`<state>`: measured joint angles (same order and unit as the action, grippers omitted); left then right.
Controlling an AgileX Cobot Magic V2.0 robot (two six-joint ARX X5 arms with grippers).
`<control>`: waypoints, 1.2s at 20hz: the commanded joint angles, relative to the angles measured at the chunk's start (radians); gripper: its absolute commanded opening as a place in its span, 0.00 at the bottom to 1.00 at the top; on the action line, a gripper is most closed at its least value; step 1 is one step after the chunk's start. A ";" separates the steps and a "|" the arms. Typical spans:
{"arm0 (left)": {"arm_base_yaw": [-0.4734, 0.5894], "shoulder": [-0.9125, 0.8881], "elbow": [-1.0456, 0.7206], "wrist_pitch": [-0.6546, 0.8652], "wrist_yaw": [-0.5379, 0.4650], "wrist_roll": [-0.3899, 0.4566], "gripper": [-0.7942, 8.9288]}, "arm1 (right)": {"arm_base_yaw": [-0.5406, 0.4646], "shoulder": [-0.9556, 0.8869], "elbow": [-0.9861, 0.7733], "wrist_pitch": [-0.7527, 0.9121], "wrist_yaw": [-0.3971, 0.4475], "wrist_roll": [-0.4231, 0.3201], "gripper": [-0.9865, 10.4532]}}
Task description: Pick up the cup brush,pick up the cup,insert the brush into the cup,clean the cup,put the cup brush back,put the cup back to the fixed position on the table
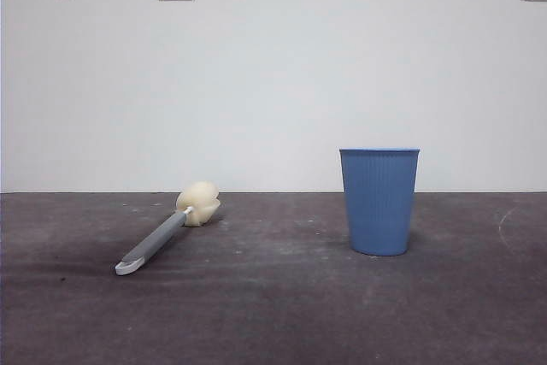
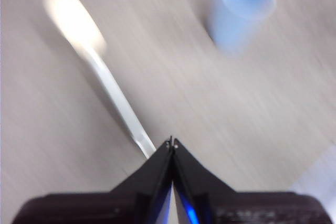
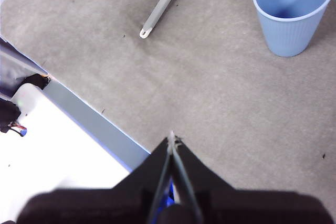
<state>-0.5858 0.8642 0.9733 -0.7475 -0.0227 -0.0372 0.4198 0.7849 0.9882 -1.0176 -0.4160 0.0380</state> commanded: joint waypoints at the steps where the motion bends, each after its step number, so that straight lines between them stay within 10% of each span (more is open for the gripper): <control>1: 0.116 -0.050 -0.006 0.235 0.014 0.171 0.08 | 0.002 0.000 0.003 0.003 0.003 0.006 0.09; 5: 0.341 -0.136 -0.006 0.515 0.031 0.173 0.08 | 0.002 0.000 0.003 0.003 0.003 0.006 0.09; 11: 0.557 -0.247 -0.079 0.528 0.031 0.224 0.08 | 0.002 0.000 0.003 0.003 0.003 0.006 0.09; 18: 0.611 -0.486 -0.591 0.889 0.029 0.154 0.08 | 0.002 0.000 0.003 0.003 0.003 0.006 0.09; 24: 0.626 -0.706 -0.899 0.887 0.019 0.088 0.08 | 0.002 0.000 0.003 0.003 0.003 0.006 0.09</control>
<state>0.0372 0.1619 0.0822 0.1310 -0.0010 0.0750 0.4194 0.7849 0.9882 -1.0176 -0.4156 0.0380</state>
